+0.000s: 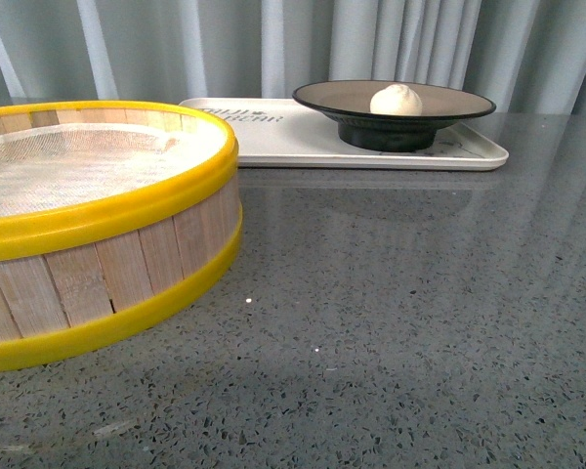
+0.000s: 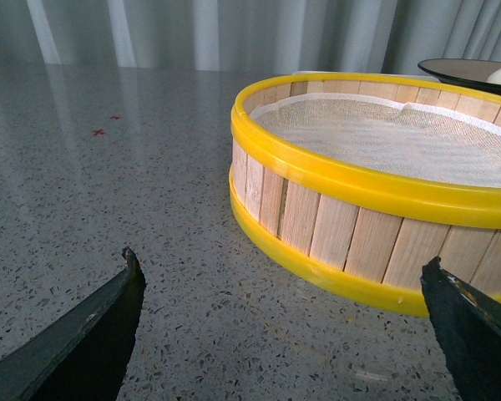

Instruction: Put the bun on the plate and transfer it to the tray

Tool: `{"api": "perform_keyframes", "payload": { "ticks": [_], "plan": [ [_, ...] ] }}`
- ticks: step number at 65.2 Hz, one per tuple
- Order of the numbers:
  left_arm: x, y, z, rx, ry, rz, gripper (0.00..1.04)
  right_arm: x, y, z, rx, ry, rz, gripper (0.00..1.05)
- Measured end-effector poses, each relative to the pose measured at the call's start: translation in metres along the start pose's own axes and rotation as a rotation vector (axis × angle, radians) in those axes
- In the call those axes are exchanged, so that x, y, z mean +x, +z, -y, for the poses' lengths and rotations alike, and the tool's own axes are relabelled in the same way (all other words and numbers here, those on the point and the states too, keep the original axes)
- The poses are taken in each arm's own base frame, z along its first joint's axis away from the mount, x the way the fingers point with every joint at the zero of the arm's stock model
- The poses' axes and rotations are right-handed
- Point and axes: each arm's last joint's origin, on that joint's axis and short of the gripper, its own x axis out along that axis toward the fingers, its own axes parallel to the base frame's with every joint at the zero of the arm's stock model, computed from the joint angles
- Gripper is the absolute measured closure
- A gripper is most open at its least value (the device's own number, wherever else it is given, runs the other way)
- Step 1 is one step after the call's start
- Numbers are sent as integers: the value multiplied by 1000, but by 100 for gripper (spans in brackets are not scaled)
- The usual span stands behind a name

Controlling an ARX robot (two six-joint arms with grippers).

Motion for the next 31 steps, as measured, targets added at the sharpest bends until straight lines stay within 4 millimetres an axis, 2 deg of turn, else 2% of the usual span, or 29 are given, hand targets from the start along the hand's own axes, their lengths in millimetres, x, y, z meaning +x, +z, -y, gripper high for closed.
{"api": "perform_keyframes", "payload": {
  "ticks": [31],
  "plan": [
    [0, 0, 0, 0, 0, 0, 7, 0, 0, 0, 0, 0, 0, 9]
  ]
}}
